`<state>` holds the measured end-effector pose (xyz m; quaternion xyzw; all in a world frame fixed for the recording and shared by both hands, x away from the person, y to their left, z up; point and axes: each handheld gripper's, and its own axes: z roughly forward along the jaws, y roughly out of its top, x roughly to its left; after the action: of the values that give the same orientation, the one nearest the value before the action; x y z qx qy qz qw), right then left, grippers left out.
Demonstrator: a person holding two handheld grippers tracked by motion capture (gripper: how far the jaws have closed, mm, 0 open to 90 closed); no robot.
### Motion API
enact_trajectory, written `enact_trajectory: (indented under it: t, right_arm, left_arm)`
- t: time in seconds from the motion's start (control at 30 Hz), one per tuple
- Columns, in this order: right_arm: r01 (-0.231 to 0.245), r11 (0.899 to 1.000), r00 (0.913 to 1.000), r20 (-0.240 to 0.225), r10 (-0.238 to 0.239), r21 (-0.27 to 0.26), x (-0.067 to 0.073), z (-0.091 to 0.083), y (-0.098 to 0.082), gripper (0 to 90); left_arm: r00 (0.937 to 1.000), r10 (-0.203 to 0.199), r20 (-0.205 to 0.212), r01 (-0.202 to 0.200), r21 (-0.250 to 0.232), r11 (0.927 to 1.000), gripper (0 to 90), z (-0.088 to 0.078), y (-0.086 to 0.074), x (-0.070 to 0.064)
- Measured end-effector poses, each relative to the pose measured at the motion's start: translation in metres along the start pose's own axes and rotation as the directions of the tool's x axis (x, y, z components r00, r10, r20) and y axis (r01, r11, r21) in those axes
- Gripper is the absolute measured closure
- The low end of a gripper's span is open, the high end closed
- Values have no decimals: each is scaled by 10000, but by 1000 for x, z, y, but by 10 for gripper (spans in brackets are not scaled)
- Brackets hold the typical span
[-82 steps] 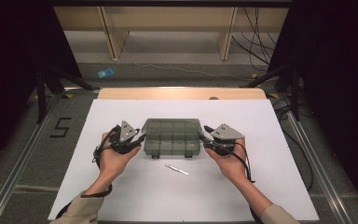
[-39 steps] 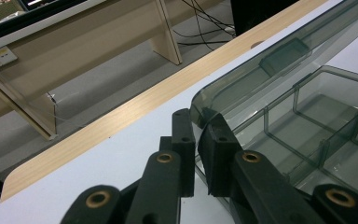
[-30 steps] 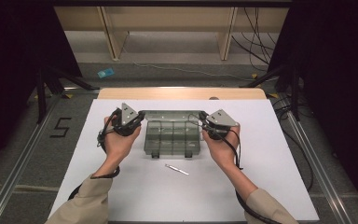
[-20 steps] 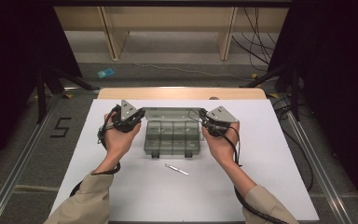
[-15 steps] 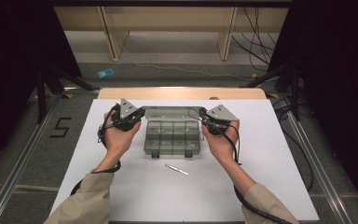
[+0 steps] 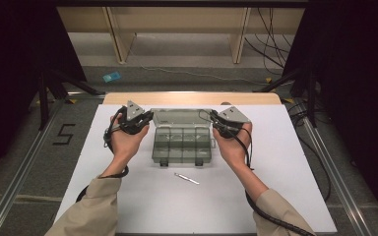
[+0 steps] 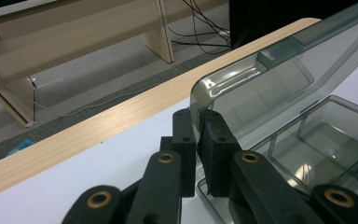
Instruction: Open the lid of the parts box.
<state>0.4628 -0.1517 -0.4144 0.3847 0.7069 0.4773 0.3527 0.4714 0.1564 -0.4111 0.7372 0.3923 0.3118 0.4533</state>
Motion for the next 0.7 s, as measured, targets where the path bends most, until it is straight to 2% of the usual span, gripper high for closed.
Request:
enact_trajectory:
  t: [0.13, 0.23, 0.43, 0.5, 0.7]
  right_arm:
    - [-98, 10000, 9999, -60, 98, -2, 0, 2, 1, 852]
    - [-127, 9999, 9999, 9, 127, 76, -1, 2, 2, 853]
    - [-238, 9997, 9997, -3, 238, 63, -2, 5, 3, 853]
    - [-242, 9997, 9997, 22, 242, 58, -3, 6, 4, 854]
    - [-306, 9995, 9995, 33, 305, 104, -4, 9, 5, 853]
  left_arm:
    - [9999, -26, -102, 27, 33, 10000, 846, 1, 2, 1]
    - [9999, -104, 15, 104, 45, 9999, 845, 3, 2, 2]
    - [9998, -149, -101, 150, 82, 9999, 845, 6, 4, 4]
    - [9996, -269, 1, 269, 94, 9996, 845, 8, 4, 5]
    - [9993, -362, -34, 362, 97, 9993, 844, 12, 5, 7]
